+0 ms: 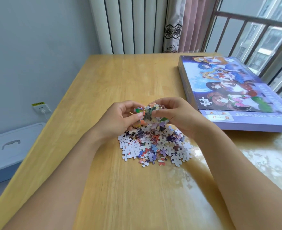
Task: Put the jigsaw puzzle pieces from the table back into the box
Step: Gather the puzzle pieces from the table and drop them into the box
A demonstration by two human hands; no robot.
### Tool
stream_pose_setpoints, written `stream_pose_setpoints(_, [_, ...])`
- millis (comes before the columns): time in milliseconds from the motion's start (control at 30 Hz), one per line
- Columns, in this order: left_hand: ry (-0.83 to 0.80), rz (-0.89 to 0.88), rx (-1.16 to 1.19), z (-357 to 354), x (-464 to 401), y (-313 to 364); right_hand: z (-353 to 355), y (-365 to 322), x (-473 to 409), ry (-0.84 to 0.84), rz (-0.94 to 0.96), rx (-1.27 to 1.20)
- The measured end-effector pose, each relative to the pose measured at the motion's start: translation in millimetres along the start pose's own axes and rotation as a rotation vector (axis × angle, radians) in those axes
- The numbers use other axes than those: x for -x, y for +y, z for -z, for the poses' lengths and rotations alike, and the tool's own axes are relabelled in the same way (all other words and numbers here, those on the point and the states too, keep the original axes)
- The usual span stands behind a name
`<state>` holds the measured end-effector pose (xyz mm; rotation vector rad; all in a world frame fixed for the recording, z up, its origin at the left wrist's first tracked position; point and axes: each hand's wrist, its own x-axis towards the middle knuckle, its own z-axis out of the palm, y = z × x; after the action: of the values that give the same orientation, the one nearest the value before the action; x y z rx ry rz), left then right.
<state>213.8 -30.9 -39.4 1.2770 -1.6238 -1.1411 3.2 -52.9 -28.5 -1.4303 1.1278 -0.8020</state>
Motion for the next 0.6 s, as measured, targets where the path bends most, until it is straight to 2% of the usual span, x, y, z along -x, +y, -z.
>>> stream_pose_setpoints(200, [0.131,0.011,0.175,-13.3,-4.3,-4.6,-7.9,2.0,-1.0,-0.054,-0.088,-0.313])
stream_pose_setpoints(300, [0.196,-0.009,0.207,-23.1,-4.6,-7.3,-11.5,4.6,-1.6,-0.054,-0.104,-0.379])
stream_pose_setpoints(467, [0.31,-0.1,0.092,-35.7,-9.4,-10.5,-14.1,1.5,-1.5,0.02,-0.199,-0.522])
stream_pose_setpoints(600, [0.413,-0.186,0.001,-45.2,-10.1,-7.0,-19.0,-2.3,-2.5,0.013,-0.28,-0.736])
